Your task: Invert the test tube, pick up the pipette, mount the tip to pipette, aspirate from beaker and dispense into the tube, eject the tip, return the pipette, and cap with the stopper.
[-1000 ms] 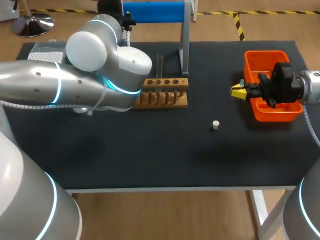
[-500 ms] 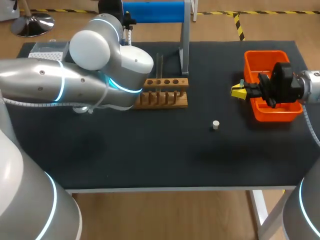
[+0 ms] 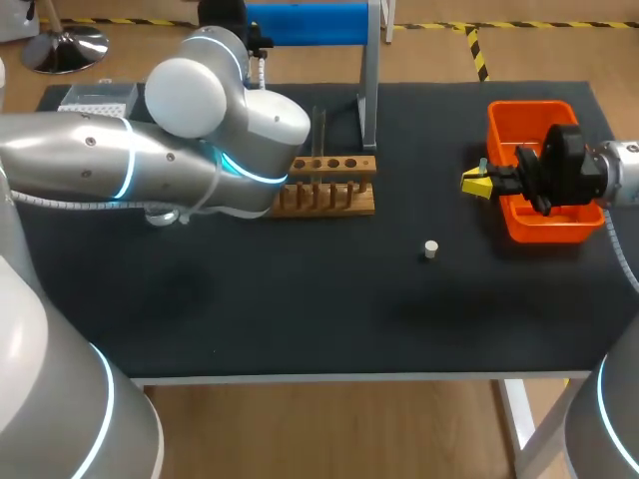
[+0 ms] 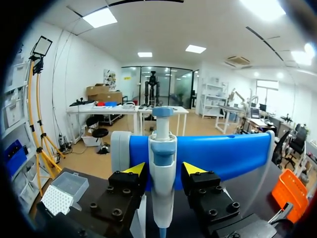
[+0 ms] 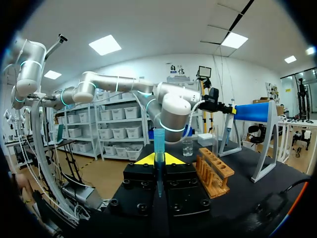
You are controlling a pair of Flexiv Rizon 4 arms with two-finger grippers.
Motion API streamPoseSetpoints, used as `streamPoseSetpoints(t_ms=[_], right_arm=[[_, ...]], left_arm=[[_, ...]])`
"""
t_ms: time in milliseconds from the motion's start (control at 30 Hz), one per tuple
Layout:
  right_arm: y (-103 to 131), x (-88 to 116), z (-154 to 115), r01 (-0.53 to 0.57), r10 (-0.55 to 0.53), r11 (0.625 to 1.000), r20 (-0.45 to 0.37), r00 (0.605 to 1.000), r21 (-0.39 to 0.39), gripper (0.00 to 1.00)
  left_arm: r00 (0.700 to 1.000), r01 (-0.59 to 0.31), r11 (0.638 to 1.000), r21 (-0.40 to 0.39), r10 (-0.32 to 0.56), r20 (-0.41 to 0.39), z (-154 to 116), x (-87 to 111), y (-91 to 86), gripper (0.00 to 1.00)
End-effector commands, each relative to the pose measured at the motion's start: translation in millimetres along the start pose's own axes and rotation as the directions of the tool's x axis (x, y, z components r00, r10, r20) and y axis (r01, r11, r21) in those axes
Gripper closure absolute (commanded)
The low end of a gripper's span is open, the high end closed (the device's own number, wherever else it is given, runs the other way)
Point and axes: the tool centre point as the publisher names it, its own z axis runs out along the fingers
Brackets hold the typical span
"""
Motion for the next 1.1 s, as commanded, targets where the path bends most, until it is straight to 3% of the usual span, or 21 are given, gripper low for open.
streamPoseSetpoints(t_ms=[33, 500, 533, 600, 633, 867, 1100], right_arm=[[1, 1, 0, 0.0, 0.0, 1.0, 0.002, 1.0, 0.002, 1.0], [1, 1, 0, 0.0, 0.0, 1.0, 0.002, 1.0, 0.002, 1.0], [1, 1, 0, 0.0, 0.0, 1.0, 0.002, 1.0, 0.002, 1.0], [1, 1, 0, 0.0, 0.0, 1.0, 0.002, 1.0, 0.002, 1.0], [1, 1, 0, 0.0, 0.0, 1.0, 0.002, 1.0, 0.002, 1.0], [1, 1, 0, 0.0, 0.0, 1.0, 0.002, 1.0, 0.002, 1.0], [1, 1, 0, 0.0, 0.0, 1.0, 0.002, 1.0, 0.002, 1.0]], left_arm=[[1.0, 0.002, 1.0, 0.002, -0.002, 0.007, 3, 2.3, 0.8, 0.57], [1.0, 0.008, 1.0, 0.0, -0.008, 0.009, 5, 1.4, 1.5, 0.62], [1.0, 0.009, 1.0, 0.0, -0.009, 0.009, 5, 1.4, 1.6, 0.69], [1.0, 0.01, 1.0, 0.001, -0.01, 0.01, 5, 1.4, 1.6, 0.95], [1.0, 0.01, 1.0, 0.001, -0.01, 0.01, 5, 1.5, 1.6, 1.0], [1.0, 0.009, 1.0, 0.011, -0.009, 0.014, 1, 0.7, -4.5, 1.0], [0.999, -0.016, 0.998, 0.062, 0.013, 0.042, -11, -4.8, -26.1, 1.0]])
